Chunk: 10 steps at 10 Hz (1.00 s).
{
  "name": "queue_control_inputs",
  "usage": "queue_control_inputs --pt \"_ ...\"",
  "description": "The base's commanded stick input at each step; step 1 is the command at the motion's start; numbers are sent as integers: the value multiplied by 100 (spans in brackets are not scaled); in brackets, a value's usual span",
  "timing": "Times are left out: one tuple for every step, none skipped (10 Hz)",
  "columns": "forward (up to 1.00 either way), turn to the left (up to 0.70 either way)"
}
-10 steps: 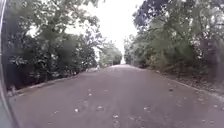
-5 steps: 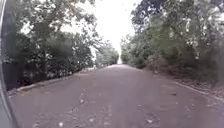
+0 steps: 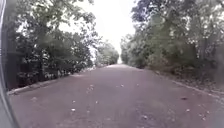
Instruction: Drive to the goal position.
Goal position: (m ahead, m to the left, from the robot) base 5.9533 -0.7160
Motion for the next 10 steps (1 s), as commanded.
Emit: queue_control_inputs --pt "70 0" --pt "70 0" --pt "70 0" --pt "70 0" --pt "70 0" --pt "70 0" --pt "70 0" --pt "70 0" --pt "70 0" --pt "70 0"
